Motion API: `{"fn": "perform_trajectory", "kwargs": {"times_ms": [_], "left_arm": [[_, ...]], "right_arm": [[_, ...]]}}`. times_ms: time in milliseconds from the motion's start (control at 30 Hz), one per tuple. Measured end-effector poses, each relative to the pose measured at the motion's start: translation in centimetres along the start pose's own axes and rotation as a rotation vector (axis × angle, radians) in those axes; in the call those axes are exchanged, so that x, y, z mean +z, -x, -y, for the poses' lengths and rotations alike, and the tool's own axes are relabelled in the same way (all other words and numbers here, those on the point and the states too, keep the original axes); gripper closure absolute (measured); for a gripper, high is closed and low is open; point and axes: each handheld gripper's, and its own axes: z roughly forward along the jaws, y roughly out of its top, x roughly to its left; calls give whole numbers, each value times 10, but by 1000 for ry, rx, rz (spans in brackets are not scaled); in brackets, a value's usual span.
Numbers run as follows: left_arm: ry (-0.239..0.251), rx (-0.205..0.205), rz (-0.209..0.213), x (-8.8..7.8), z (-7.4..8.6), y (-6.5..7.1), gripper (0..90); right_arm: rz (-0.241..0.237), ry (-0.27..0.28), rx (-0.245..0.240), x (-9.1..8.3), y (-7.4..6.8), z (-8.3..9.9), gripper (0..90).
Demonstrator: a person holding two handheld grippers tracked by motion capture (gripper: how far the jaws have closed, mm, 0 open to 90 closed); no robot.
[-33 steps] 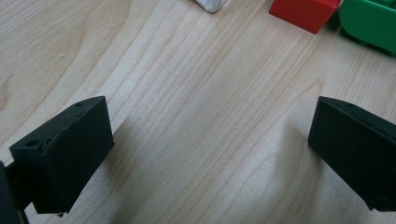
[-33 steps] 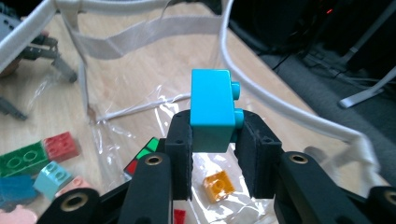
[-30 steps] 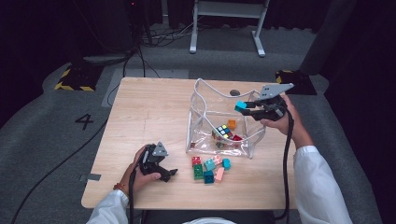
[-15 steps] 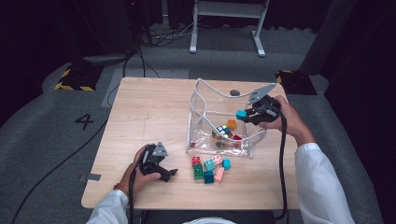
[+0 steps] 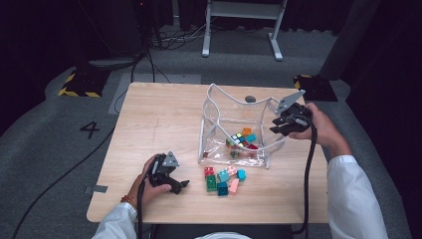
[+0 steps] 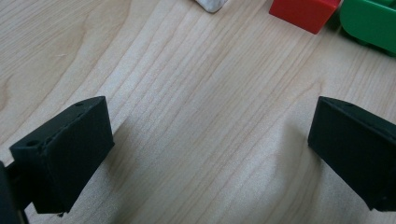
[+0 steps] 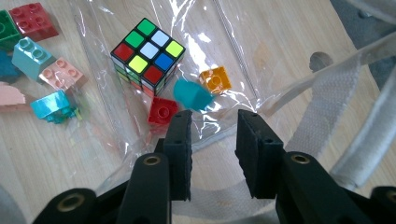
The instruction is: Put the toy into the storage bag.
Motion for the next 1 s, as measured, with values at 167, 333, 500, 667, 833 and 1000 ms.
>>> {"fn": "perform_trajectory", "kwargs": {"times_ms": [167, 333, 500, 667, 833, 1000], "left_arm": [[0, 1, -4, 0, 0, 0, 1], [0, 2, -4, 0, 0, 0, 1], [0, 2, -3, 0, 0, 0, 1], [-1, 2, -2, 0, 0, 0, 1], [0, 2, -3, 0, 0, 0, 1], [0, 1, -1, 0, 0, 0, 1]], "right_arm": [[4, 39, 8, -4, -1, 3, 634], [5, 134, 46, -15, -5, 9, 571], [2, 280, 85, -27, -10, 19, 481], [43, 378, 122, -40, -19, 31, 400], [70, 441, 161, -48, -28, 48, 389], [111, 483, 207, -53, -35, 66, 331]]}}
